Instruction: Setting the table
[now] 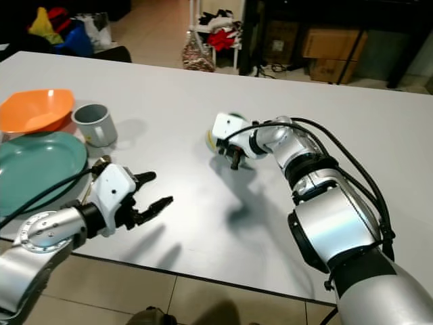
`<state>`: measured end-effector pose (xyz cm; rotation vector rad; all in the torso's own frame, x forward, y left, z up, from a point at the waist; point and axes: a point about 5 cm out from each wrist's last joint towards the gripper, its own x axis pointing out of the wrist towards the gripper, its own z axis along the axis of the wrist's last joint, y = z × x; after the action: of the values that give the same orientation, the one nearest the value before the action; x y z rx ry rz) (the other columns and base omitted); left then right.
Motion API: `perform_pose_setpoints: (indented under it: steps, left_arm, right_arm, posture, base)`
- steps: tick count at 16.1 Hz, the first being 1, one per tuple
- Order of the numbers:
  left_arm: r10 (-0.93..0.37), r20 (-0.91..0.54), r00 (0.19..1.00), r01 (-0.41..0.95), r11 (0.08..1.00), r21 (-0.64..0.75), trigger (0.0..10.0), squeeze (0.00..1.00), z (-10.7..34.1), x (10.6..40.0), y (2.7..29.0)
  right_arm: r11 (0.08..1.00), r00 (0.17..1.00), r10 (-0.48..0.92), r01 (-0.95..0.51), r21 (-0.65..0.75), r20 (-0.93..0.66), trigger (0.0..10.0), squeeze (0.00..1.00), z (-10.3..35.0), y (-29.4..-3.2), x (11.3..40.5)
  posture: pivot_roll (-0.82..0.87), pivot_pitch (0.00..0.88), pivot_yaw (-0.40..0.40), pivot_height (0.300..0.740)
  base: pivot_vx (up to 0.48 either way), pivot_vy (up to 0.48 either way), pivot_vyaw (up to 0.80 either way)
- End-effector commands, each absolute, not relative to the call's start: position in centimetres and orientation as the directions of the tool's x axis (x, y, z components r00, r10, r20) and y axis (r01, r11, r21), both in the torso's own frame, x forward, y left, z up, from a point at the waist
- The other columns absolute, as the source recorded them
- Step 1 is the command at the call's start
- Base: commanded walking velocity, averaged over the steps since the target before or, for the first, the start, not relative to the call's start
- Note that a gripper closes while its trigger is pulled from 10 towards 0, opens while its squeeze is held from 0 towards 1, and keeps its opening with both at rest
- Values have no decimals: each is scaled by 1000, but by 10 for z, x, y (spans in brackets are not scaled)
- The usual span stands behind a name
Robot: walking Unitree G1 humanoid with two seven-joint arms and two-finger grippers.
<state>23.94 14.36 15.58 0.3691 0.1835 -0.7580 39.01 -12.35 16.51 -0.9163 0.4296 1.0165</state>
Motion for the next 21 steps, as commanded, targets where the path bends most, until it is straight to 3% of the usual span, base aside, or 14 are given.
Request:
perform_pose_setpoints:
  steps: [1,4,7,9,10,18,21]
  left_arm:
    - [-634,-267,725,688,675,266,10000,0,165,238,146]
    - [-619,-288,731,682,680,269,10000,0,161,232,149]
    - [-631,-297,717,696,672,252,10000,0,160,226,147]
    - [-634,-299,714,699,671,248,10000,0,160,226,146]
    - [-633,-298,715,698,672,247,10000,0,160,226,147]
    - [-616,-299,728,683,685,252,10000,0,161,225,149]
    - [-615,-287,734,678,689,257,10000,0,163,227,149]
  right_arm:
    - [156,462,541,-876,-457,-703,10000,0,173,-118,391]
    - [67,426,467,-891,-449,-775,10000,0,172,-121,390]
    - [73,463,418,-875,-479,-782,10000,0,171,-125,392]
    - [78,483,415,-863,-499,-771,10000,851,173,-123,394]
    - [84,501,413,-853,-516,-760,10000,1000,174,-122,395]
    - [36,568,379,-798,-602,-730,10000,1000,181,-118,399]
    - [49,577,430,-783,-620,-694,10000,1000,196,-117,402]
  posture:
    - [180,0,3,740]
    - [196,0,-11,740]
    - [192,0,-19,740]
    - [194,0,-22,740]
    - [200,0,-25,740]
    - [217,0,-40,740]
    - [214,0,-39,740]
  base:
    - [0,0,0]
    - [0,0,0]
    - [0,0,0]
    - [0,0,0]
    - [0,0,0]
    - [0,0,0]
    - [0,0,0]
